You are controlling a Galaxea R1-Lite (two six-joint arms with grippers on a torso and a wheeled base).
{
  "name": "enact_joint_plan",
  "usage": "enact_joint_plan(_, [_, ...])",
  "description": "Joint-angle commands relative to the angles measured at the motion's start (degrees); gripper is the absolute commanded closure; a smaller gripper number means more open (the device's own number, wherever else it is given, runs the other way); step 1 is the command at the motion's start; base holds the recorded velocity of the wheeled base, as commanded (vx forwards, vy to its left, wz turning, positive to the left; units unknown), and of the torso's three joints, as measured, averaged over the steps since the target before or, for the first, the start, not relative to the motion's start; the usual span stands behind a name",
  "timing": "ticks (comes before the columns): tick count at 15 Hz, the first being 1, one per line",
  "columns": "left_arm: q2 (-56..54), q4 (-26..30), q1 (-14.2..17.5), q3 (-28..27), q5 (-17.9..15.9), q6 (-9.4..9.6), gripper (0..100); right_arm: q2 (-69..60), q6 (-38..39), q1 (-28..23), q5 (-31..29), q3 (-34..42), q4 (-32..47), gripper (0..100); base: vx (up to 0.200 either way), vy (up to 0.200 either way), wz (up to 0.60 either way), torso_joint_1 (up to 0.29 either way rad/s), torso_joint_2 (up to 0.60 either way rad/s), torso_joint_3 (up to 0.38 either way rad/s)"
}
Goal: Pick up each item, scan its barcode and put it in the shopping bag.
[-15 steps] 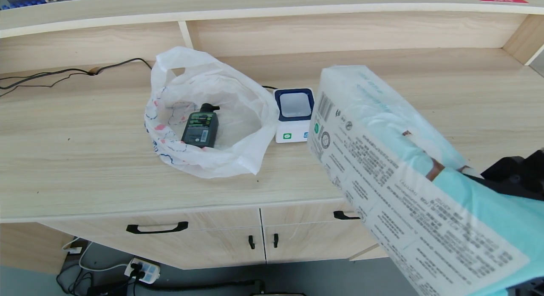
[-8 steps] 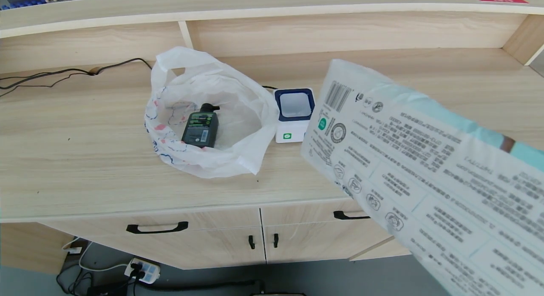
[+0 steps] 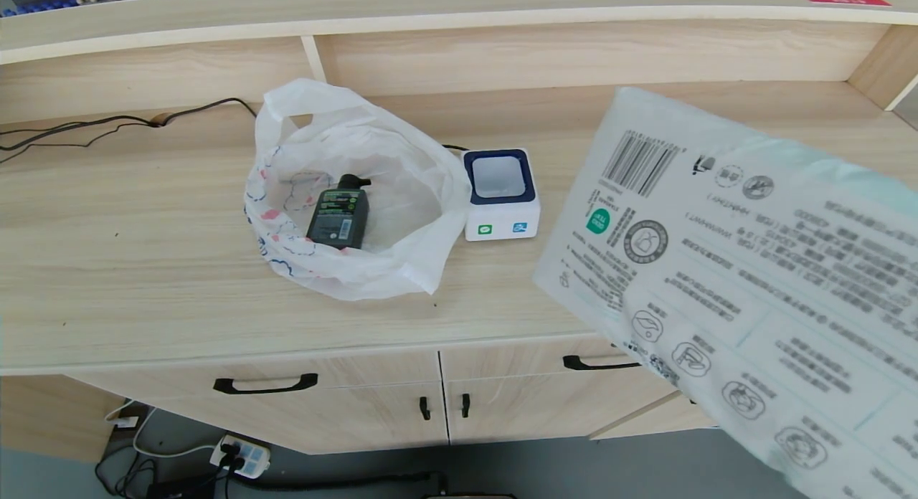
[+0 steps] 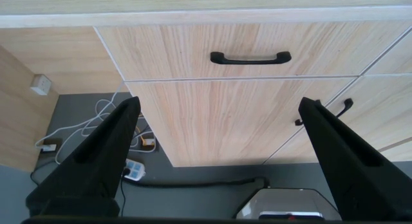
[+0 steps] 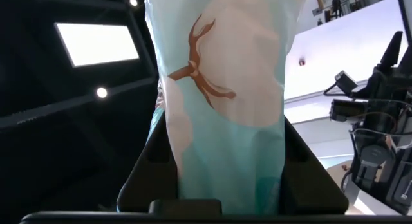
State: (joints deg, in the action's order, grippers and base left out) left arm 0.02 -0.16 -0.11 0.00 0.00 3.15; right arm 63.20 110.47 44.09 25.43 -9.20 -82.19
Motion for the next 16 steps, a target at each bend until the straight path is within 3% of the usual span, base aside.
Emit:
enact_joint_plan(1, [-0.02, -0.02, 0.02, 0.0, 0.0, 0.19, 0, -2.64, 0.27, 0.03, 0.06, 0.59, 0.01, 100, 0.0, 0.0, 0.0, 0.0, 0.0, 0.0])
enact_joint_plan(6, [-0.02, -0.02, 0.02, 0.0, 0.0, 0.02, 0, -4.22, 5.02, 0.56, 0.23, 0.15, 0.01, 100, 0.0, 0.0, 0.0, 0.0, 0.0, 0.0])
enact_joint_plan(11, [-0.02, -0.02, 0.02, 0.0, 0.0, 0.02, 0, -4.13, 4.93, 4.07, 0.5, 0.77, 0.01, 100, 0.0, 0.0, 0.0, 0.0, 0.0, 0.0])
enact_joint_plan(14, [-0.02, -0.02, 0.02, 0.0, 0.0, 0.02, 0, -3.61, 4.4, 4.07, 0.76, 0.24, 0.01, 100, 0.0, 0.0, 0.0, 0.0, 0.0, 0.0])
enact_joint_plan(16, [-0.02, -0.02, 0.02, 0.0, 0.09, 0.02, 0, -3.25, -0.26, 4.07, 1.46, 1.12, 0.36, 100, 0.0, 0.0, 0.0, 0.0, 0.0, 0.0])
